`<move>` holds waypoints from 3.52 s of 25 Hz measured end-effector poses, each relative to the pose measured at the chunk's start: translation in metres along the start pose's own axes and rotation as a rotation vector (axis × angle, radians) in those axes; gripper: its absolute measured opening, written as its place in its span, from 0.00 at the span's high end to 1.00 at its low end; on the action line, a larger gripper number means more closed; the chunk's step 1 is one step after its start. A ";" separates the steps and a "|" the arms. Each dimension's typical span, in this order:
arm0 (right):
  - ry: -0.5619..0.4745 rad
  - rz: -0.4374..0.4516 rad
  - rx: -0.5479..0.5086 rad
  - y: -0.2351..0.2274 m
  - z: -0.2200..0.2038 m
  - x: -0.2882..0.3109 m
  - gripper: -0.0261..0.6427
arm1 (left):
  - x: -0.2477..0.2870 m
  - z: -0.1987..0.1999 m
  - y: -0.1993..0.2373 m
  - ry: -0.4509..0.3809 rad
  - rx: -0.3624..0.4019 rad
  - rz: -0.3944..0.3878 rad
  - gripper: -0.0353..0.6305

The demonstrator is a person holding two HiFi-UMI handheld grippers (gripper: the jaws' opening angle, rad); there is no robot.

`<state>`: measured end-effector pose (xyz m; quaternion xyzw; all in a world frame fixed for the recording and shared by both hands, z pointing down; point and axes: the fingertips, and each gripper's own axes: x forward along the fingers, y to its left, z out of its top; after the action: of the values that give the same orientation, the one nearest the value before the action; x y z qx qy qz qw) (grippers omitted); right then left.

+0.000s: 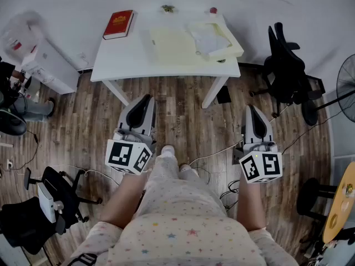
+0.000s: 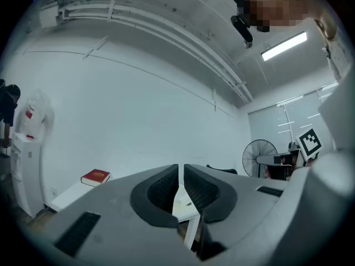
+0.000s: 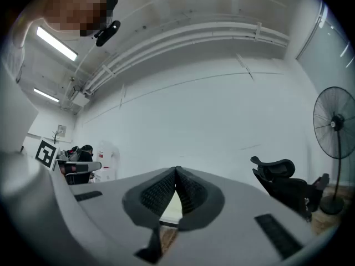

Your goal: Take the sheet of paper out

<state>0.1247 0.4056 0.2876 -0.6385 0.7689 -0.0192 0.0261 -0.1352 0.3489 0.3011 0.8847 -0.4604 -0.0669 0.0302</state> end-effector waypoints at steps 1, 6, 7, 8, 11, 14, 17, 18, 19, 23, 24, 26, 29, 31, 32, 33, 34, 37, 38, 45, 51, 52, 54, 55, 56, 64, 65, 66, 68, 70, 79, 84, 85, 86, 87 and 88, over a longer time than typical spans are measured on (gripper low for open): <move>-0.001 0.000 0.002 0.000 0.000 -0.002 0.96 | -0.001 0.000 -0.003 -0.002 -0.001 0.000 0.89; -0.010 0.016 -0.001 0.002 0.001 -0.014 0.96 | -0.009 -0.002 -0.014 0.001 0.002 -0.002 0.89; -0.011 0.017 0.001 0.002 0.001 -0.017 0.96 | -0.009 -0.002 -0.016 0.002 0.003 -0.003 0.89; -0.013 0.017 0.009 0.001 0.002 -0.019 0.96 | -0.010 -0.002 -0.018 0.002 0.004 -0.003 0.89; -0.017 0.019 0.044 -0.003 0.003 -0.024 0.96 | -0.011 -0.001 -0.024 0.003 0.004 -0.001 0.89; -0.007 0.012 0.037 -0.006 0.003 -0.025 0.96 | -0.013 0.000 -0.027 0.005 0.013 0.011 0.89; 0.006 0.013 0.039 -0.008 0.002 -0.020 0.89 | -0.010 0.004 -0.029 -0.006 0.026 0.005 0.85; 0.012 0.019 0.047 -0.008 0.001 -0.018 0.78 | -0.009 0.006 -0.029 -0.010 0.031 0.003 0.74; 0.015 0.024 0.056 -0.007 0.001 -0.015 0.68 | -0.009 0.007 -0.028 -0.011 0.036 0.006 0.66; -0.011 0.023 0.060 -0.006 0.003 -0.001 0.52 | -0.004 0.010 -0.013 -0.018 0.032 0.044 0.56; -0.018 0.024 0.058 -0.005 0.003 0.003 0.50 | -0.003 0.011 -0.008 -0.025 0.031 0.051 0.56; -0.024 0.031 0.055 -0.004 0.004 0.012 0.48 | 0.003 0.013 0.002 -0.037 0.030 0.059 0.56; -0.006 0.024 0.048 -0.007 0.001 0.031 0.47 | 0.023 0.010 0.015 -0.033 0.018 0.050 0.56; 0.011 0.015 0.043 -0.009 0.000 0.048 0.47 | 0.040 0.007 0.024 -0.022 0.010 0.036 0.56; 0.016 0.011 0.040 -0.011 0.000 0.057 0.47 | 0.049 0.005 0.030 -0.017 0.006 0.029 0.56; 0.018 0.008 0.039 -0.014 0.001 0.068 0.47 | 0.060 0.004 0.035 -0.014 0.003 0.023 0.56; 0.018 0.004 0.038 -0.016 0.003 0.079 0.47 | 0.071 0.004 0.041 -0.011 0.001 0.017 0.56; 0.010 -0.003 0.035 -0.022 0.008 0.113 0.47 | 0.102 0.005 0.060 -0.010 -0.001 -0.002 0.56; 0.008 -0.008 0.036 -0.023 0.009 0.125 0.47 | 0.112 0.006 0.068 -0.010 0.000 -0.008 0.56; -0.005 -0.034 0.046 -0.017 0.009 0.198 0.47 | 0.166 0.009 0.122 -0.006 0.011 -0.048 0.56; 0.013 -0.058 0.064 -0.014 0.000 0.230 0.47 | 0.193 0.002 0.154 0.008 0.000 -0.064 0.56; 0.021 -0.061 0.064 -0.014 -0.002 0.233 0.47 | 0.195 0.000 0.157 0.013 -0.004 -0.064 0.56; 0.034 -0.069 0.064 -0.016 -0.005 0.239 0.47 | 0.200 -0.005 0.162 0.022 -0.013 -0.064 0.56; 0.037 -0.072 0.066 -0.018 -0.006 0.242 0.47 | 0.203 -0.007 0.165 0.026 -0.018 -0.062 0.56; 0.039 -0.074 0.067 -0.019 -0.007 0.246 0.47 | 0.206 -0.009 0.167 0.030 -0.023 -0.060 0.56; 0.066 -0.054 0.097 -0.036 -0.022 0.287 0.47 | 0.235 -0.024 0.187 0.050 -0.040 -0.026 0.56; 0.073 -0.043 0.100 -0.037 -0.025 0.294 0.47 | 0.239 -0.025 0.189 0.051 -0.040 -0.019 0.56; 0.078 -0.030 0.101 -0.038 -0.027 0.302 0.47 | 0.244 -0.027 0.191 0.052 -0.040 -0.011 0.56; 0.078 -0.004 0.098 -0.044 -0.027 0.318 0.47 | 0.256 -0.027 0.195 0.050 -0.039 0.007 0.56; 0.071 0.016 0.094 -0.054 -0.022 0.338 0.47 | 0.272 -0.024 0.200 0.042 -0.038 0.028 0.56; 0.075 0.109 0.091 -0.119 -0.009 0.431 0.47 | 0.367 -0.026 0.203 0.049 0.012 0.103 0.56; 0.098 0.184 0.107 -0.151 -0.014 0.472 0.50 | 0.407 -0.030 0.205 0.047 0.006 0.167 0.56; 0.102 0.195 0.109 -0.157 -0.015 0.480 0.50 | 0.413 -0.030 0.207 0.046 0.002 0.181 0.56; 0.104 0.204 0.110 -0.162 -0.016 0.486 0.50 | 0.418 -0.030 0.208 0.044 0.002 0.192 0.56; 0.105 0.212 0.110 -0.166 -0.016 0.492 0.50 | 0.424 -0.028 0.209 0.040 0.004 0.202 0.56; 0.104 0.220 0.111 -0.169 -0.016 0.499 0.50 | 0.429 -0.027 0.209 0.037 0.005 0.210 0.56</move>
<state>0.1979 -0.1157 0.3061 -0.5462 0.8323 -0.0917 0.0233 -0.0575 -0.1226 0.3135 0.8328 -0.5500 -0.0459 0.0431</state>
